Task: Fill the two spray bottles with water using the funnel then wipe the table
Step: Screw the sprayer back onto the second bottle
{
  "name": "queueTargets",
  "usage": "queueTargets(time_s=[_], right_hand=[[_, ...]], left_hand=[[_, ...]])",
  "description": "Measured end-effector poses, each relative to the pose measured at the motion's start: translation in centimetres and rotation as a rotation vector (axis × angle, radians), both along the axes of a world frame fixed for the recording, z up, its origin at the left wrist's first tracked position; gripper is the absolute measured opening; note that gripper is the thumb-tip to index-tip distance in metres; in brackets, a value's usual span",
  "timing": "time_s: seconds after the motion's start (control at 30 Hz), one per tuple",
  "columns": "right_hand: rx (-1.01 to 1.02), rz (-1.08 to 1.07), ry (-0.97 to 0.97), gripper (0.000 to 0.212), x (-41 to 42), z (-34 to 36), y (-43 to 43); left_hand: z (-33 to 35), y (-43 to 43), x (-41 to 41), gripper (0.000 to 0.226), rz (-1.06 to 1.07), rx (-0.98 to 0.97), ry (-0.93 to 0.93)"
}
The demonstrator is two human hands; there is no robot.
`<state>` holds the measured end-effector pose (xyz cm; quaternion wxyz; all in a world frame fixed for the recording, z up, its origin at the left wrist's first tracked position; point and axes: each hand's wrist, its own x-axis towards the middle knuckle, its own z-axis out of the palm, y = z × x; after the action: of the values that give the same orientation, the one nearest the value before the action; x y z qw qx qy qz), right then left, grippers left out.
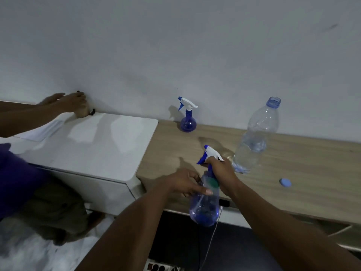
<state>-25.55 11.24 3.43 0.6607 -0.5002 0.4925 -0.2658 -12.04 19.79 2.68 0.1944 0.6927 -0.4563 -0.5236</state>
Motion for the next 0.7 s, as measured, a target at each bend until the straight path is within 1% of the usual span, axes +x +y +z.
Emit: queueTargets(time_s=[0.03, 0.07, 0.17, 0.27, 0.4, 0.47, 0.57, 0.7], right_hand=[[0.008, 0.016, -0.010, 0.011, -0.7, -0.3, 0.7], [0.009, 0.024, -0.025, 0.010, -1.4, -0.6, 1.4], [0.026, 0.038, -0.039, 0.012, -3.4, -1.1, 3.0], [0.023, 0.037, 0.003, 0.017, -5.4, -1.6, 4.1], [-0.039, 0.016, 0.109, 0.023, -6.8, -1.8, 4.8], [-0.058, 0.014, 0.127, 0.023, -7.1, -1.9, 5.0], [-0.056, 0.017, 0.116, 0.014, -7.5, -1.8, 5.3], [-0.100, 0.003, 0.165, 0.021, -7.5, -1.6, 5.1]], left_hand=[[0.0, 0.7, -0.8, 0.048, -0.009, 0.031, -0.007], [-0.1, 1.5, -1.6, 0.043, -0.014, 0.056, 0.000], [-0.2, 3.3, -3.8, 0.034, -0.043, 0.102, 0.077], [-0.3, 4.6, -5.9, 0.039, -0.040, 0.160, 0.110], [-0.2, 5.5, -8.1, 0.052, -0.036, 0.182, 0.117], [-0.1, 5.8, -8.5, 0.053, -0.037, 0.181, 0.122], [0.0, 6.0, -8.8, 0.050, -0.038, 0.181, 0.110], [0.3, 5.8, -8.8, 0.050, -0.027, 0.186, 0.118]])
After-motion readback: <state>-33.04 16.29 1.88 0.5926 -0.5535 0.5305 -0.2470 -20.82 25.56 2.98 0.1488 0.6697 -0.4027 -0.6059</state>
